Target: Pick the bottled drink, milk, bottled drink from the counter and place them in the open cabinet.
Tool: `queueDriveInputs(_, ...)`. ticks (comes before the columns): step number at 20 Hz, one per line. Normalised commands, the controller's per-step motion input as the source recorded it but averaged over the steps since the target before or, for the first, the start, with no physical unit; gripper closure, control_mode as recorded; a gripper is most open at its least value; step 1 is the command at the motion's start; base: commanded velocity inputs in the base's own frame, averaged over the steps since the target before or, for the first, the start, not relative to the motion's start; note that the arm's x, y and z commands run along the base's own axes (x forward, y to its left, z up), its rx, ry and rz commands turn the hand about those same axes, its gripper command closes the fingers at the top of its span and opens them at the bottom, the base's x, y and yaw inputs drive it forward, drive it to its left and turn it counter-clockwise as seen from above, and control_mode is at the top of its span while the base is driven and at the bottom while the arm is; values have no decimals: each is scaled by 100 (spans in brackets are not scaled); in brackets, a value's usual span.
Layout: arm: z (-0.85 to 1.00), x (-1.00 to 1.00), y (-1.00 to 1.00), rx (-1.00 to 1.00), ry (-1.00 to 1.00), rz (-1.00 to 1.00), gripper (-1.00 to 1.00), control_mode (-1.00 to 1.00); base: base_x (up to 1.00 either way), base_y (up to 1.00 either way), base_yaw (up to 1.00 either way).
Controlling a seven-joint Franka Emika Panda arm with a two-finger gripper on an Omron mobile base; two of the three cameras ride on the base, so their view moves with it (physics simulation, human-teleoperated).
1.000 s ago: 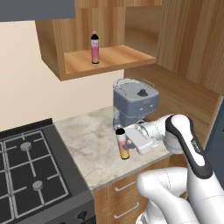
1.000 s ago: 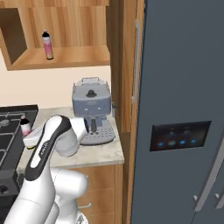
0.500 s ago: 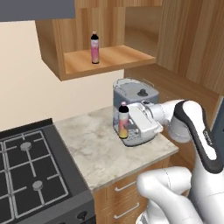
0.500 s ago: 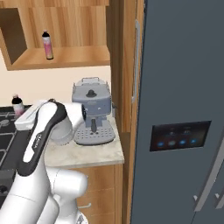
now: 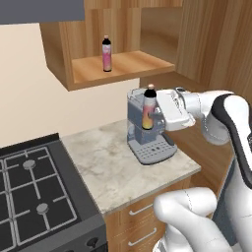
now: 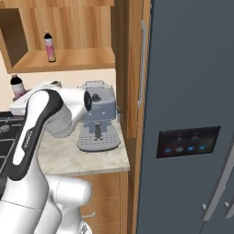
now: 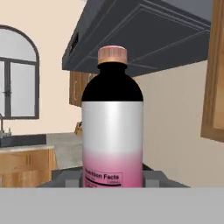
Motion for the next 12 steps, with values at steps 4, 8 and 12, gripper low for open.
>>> queueDriveInputs(4, 62, -2, -57, 2, -6, -29, 100, -100, 0, 0, 0)
queueDriveInputs(8, 63, 0, -55, 3, -6, -31, 100, -100, 0, 0, 0)
queueDriveInputs(12, 57, 3, -34, 1, -6, -30, 100, -100, 0, 0, 0)
